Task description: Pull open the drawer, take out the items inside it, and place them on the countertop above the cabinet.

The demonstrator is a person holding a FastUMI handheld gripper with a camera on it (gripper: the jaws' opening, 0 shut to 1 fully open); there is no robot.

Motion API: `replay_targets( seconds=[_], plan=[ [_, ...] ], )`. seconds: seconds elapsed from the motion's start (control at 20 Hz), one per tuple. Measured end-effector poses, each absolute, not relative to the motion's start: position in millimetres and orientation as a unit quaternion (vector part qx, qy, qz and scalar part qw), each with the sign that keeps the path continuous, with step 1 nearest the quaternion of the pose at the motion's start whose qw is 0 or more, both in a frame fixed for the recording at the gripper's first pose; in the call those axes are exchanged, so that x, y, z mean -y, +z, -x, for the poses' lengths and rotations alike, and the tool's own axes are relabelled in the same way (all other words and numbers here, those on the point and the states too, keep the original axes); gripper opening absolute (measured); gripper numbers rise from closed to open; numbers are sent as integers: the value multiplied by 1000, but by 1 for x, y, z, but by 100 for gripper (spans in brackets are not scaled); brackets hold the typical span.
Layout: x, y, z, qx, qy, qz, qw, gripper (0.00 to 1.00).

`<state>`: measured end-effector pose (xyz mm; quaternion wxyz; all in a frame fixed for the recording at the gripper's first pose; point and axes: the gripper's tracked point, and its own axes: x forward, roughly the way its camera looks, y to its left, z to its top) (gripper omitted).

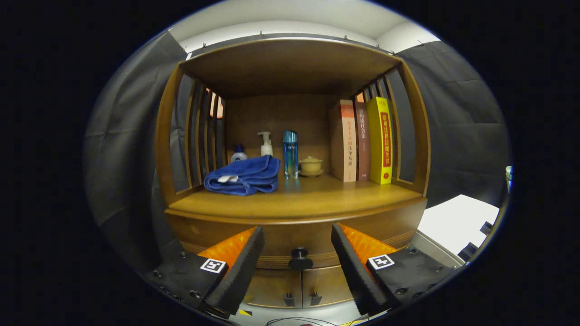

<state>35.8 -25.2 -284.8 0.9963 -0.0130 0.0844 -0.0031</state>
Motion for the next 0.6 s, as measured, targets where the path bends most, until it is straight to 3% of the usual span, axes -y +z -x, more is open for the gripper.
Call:
replay_targets(
  seconds=[0.3,0.6],
  plan=[
    [28,-346,-42,-132,7,2,991,99],
    [34,-365,-52,-144,9,10,990,89]
  ],
)
